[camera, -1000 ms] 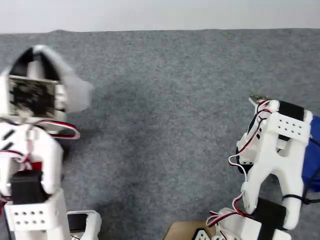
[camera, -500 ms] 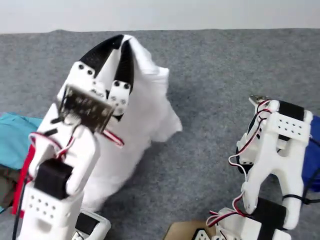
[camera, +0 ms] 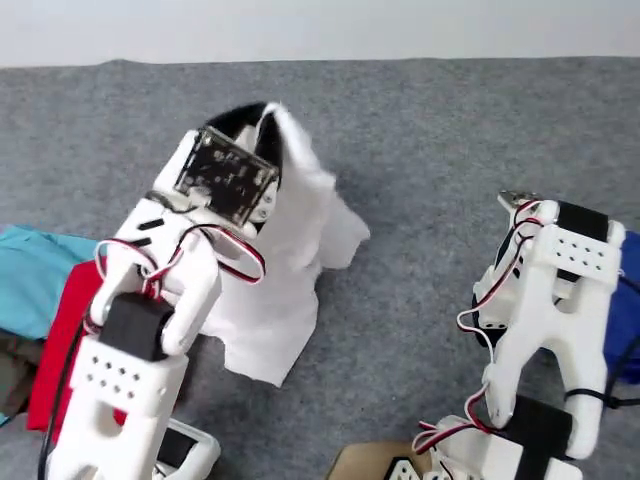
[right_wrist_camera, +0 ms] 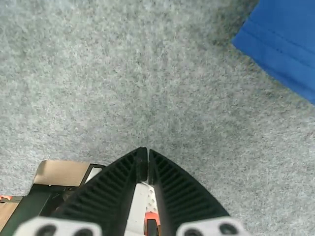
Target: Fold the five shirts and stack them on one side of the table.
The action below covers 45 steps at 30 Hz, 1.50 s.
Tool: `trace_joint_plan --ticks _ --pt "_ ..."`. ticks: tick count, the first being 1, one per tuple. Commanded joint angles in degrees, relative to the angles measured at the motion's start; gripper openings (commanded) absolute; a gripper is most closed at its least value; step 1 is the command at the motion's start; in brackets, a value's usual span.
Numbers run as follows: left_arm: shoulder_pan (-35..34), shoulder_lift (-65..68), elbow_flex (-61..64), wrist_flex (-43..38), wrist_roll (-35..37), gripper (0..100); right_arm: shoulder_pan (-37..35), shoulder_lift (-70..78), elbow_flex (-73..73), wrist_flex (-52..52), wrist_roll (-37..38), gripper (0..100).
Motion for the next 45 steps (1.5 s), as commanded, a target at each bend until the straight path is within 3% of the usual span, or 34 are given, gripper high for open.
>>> trace_joint_plan --ticks 1,7,16,20,24,31,35,40,45 --pt "-4.92 -0.79 4.35 0.26 0.44 1 -0.66 -2.59 -0.18 1.98 -0.70 0.9" --pt "-13.71 -0.97 3.74 4.04 0.53 12 -0.66 -2.59 -0.18 1.89 -0.70 0.9" --pt "-15.91 -8.70 -0.66 26.64 -0.09 17 -0.66 -2.59 -0.18 1.98 -0.70 0.9" --pt "-17.05 -12.04 -0.57 35.78 -4.22 17 -0.66 -2.59 -0.18 1.98 -0.70 0.9" --pt "-23.65 -12.13 2.86 40.09 -11.60 17 -0.66 -2.59 -0.18 1.98 -0.70 0.9" --pt "-41.67 -12.13 11.74 40.35 -28.04 17 -0.66 -2.59 -0.18 1.98 -0.70 0.9" --pt "-48.53 -12.13 19.12 40.00 -37.10 17 -0.66 -2.59 -0.18 1.71 -0.70 0.9" --pt "-51.60 -12.48 29.76 34.55 -42.29 17 -0.66 -2.59 -0.18 1.71 -0.70 0.9" --pt "-51.43 -12.57 36.53 24.18 -46.24 1 -0.66 -2.59 -0.18 1.80 -0.70 0.9"
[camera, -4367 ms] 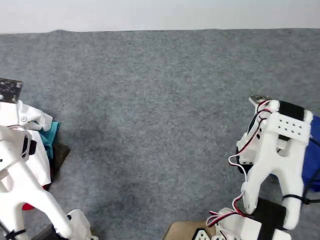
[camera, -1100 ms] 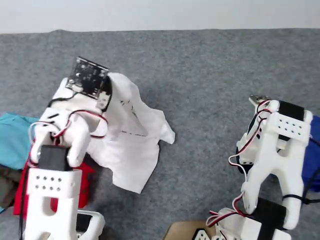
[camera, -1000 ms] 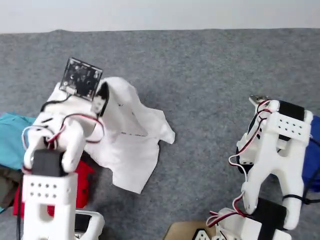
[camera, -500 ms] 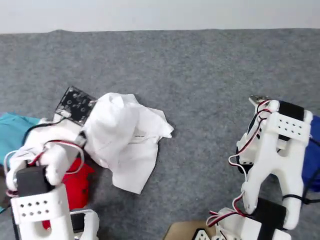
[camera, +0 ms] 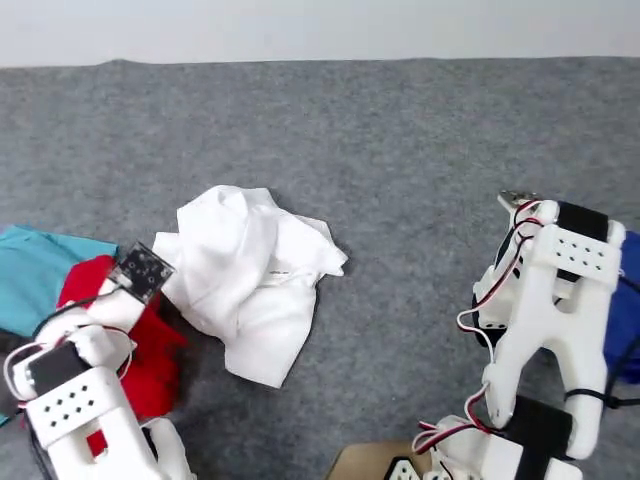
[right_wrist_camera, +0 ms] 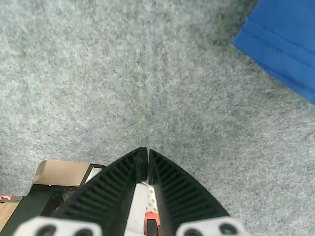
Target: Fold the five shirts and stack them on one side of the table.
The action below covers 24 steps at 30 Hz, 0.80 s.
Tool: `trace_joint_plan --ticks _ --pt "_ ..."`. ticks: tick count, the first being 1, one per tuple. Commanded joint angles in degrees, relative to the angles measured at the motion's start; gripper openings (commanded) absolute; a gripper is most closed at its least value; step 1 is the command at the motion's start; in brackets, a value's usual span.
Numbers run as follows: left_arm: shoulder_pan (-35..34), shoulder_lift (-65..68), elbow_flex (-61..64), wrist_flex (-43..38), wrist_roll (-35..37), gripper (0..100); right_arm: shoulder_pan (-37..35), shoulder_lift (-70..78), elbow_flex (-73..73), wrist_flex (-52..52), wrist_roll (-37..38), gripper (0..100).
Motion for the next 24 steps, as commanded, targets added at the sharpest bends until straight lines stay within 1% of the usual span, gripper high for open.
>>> trace_joint_plan --ticks 1,4,7,11,15,20,22,24 --pt "-0.26 -1.05 2.15 -6.33 -2.20 0 -0.66 -2.59 -0.18 1.80 -0.70 0.9" --pt "-1.05 -1.05 1.54 -7.56 -2.11 0 -0.66 -2.59 -0.18 1.98 -0.70 0.9" --pt "-4.22 -1.05 -3.03 -7.56 -1.93 0 -0.66 -2.59 -0.18 1.98 -0.70 0.9" --pt "-8.53 -0.79 -9.27 -9.14 2.29 0 -0.66 -2.59 -0.18 1.80 -0.70 0.9" --pt "-12.22 -0.62 -10.95 -18.90 8.44 0 -0.66 -2.59 -0.18 1.63 -0.70 0.9" --pt "-17.58 -0.62 -11.12 -30.86 10.64 0 -0.66 -2.59 -0.18 1.63 -0.70 0.9" --pt "-19.52 -0.62 -11.12 -33.93 10.73 0 -0.66 -2.59 -0.18 1.63 -0.70 0.9" --pt "-20.40 -0.88 -11.12 -34.02 10.64 0 -0.66 -2.59 -0.18 1.63 -0.70 0.9"
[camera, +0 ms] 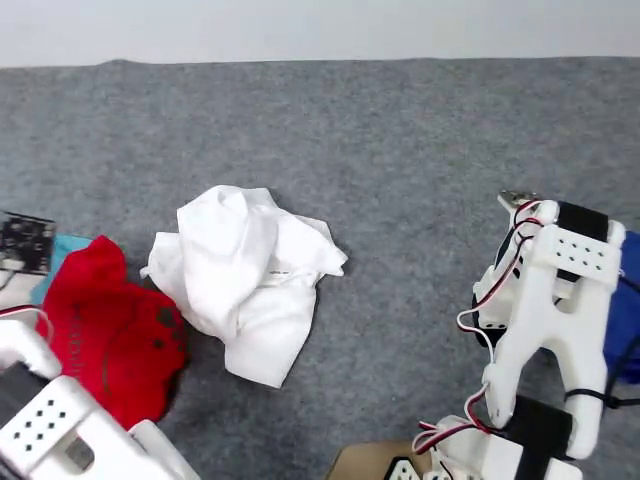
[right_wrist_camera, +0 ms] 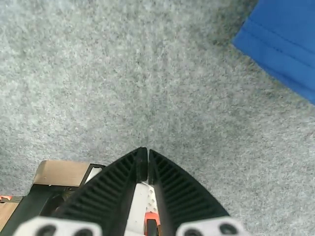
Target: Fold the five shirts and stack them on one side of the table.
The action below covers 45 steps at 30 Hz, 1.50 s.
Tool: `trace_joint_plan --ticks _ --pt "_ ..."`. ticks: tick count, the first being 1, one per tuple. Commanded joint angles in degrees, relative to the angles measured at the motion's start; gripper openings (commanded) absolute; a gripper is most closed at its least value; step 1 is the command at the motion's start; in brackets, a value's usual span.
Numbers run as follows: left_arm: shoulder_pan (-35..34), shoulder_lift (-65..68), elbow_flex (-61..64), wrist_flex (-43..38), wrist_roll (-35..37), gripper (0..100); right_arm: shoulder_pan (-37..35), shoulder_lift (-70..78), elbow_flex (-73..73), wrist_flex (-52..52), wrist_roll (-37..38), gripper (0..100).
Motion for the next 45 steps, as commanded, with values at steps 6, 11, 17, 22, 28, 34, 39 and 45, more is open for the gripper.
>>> trace_joint_plan --ticks 6,11,17,22,28,34,39,45 --pt "4.31 -1.05 -2.59 11.96 -2.81 6 -0.66 -2.59 -0.18 1.54 -0.70 0.9" --pt "11.78 -0.70 -10.24 31.38 -1.49 14 -0.66 -2.59 -0.18 1.54 -0.70 0.9" --pt "19.25 -0.53 -19.56 48.88 4.92 15 -0.66 -2.59 -0.18 1.71 -0.70 0.9" --pt "20.92 -0.44 -21.93 54.42 5.80 21 -0.66 -2.59 -0.18 1.80 -0.70 0.9" --pt "20.66 9.93 -25.63 59.60 5.98 23 -0.66 -2.59 -0.18 1.80 -0.70 0.9" --pt "20.75 25.76 -37.67 63.65 9.93 23 -0.66 -2.59 -0.18 1.80 -0.70 0.9" --pt "20.92 37.27 -38.81 61.63 10.55 23 -0.66 -2.59 -0.18 1.80 -0.70 0.9" --pt "21.01 48.88 -38.55 51.34 10.46 24 -0.66 -2.59 -0.18 1.80 -0.70 0.9"
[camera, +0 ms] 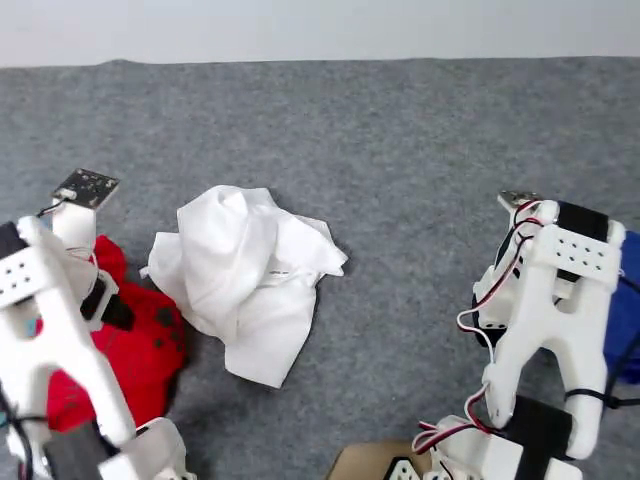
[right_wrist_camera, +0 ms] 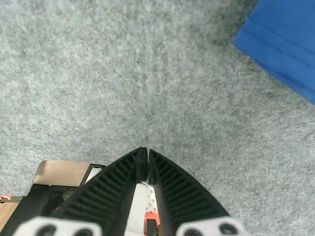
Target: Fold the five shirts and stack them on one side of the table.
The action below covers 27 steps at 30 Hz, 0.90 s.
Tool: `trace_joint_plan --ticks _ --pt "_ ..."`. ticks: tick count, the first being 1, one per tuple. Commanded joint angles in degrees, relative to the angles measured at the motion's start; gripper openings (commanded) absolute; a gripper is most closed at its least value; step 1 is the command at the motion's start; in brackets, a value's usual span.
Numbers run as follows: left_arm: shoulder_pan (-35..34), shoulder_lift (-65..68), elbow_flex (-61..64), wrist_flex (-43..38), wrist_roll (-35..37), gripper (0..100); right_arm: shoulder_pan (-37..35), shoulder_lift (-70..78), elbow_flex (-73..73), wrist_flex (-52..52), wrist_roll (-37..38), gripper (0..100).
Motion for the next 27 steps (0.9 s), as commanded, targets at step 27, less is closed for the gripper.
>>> trace_joint_plan --ticks 27 --pt "-8.35 -5.10 -12.79 -14.33 5.54 0 -0.66 -2.59 -0.18 1.71 -0.70 0.9"
